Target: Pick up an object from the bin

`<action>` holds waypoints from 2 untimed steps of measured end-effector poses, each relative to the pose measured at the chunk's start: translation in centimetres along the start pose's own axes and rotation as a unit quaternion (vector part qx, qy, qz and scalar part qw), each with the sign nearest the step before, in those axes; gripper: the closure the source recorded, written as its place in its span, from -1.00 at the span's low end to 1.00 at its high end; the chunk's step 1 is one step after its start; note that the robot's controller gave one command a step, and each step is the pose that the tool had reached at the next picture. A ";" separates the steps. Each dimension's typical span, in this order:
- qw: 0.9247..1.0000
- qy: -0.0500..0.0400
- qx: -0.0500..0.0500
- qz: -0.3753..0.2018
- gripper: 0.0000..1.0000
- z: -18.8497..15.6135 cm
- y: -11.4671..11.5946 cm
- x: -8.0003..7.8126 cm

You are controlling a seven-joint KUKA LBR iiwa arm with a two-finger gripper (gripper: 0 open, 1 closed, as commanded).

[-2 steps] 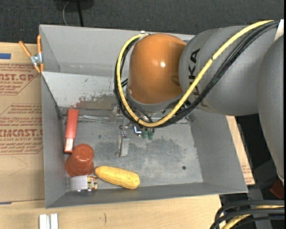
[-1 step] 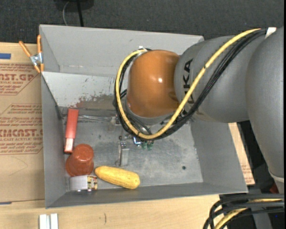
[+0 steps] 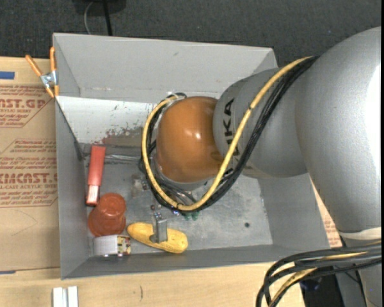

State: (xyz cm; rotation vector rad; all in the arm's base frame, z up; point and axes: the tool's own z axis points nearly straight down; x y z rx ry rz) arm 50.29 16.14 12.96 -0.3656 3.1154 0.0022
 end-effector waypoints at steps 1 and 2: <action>0.984 -0.003 0.000 -0.178 1.00 5.0 -2.2 1.9; 0.984 -0.003 0.000 -0.178 1.00 5.0 -2.2 1.9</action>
Offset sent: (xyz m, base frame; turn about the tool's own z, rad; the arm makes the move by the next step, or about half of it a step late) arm 0.0000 0.0000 0.0000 0.0000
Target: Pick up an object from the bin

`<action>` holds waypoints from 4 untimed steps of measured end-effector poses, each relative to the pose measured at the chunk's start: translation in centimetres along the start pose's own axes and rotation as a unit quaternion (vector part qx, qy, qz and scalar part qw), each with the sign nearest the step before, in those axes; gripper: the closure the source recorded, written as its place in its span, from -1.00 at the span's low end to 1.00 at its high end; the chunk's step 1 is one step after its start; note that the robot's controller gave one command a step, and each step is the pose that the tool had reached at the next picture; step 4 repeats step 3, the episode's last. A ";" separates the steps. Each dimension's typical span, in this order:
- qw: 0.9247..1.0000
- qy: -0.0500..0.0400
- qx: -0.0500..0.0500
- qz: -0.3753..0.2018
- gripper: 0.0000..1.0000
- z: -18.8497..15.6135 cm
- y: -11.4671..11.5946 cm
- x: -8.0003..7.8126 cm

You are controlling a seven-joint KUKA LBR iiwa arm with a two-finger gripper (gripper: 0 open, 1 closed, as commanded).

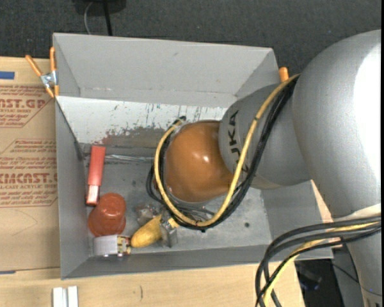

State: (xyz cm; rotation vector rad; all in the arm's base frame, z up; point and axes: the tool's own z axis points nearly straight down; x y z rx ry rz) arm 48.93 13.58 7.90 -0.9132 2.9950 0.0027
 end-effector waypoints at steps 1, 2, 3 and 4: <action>1.000 -0.001 0.000 -0.008 1.00 -11.8 -1.2 -2.4; 1.000 -0.001 0.000 -0.008 1.00 -11.8 -1.2 -2.4; 1.000 -0.004 0.000 -0.009 1.00 -24.7 -0.9 -3.0; 1.000 -0.004 0.000 -0.009 1.00 -24.7 -0.9 -3.0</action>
Offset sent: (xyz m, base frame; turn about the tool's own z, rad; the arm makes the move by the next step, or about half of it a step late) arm 0.0000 0.0000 0.0000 0.0000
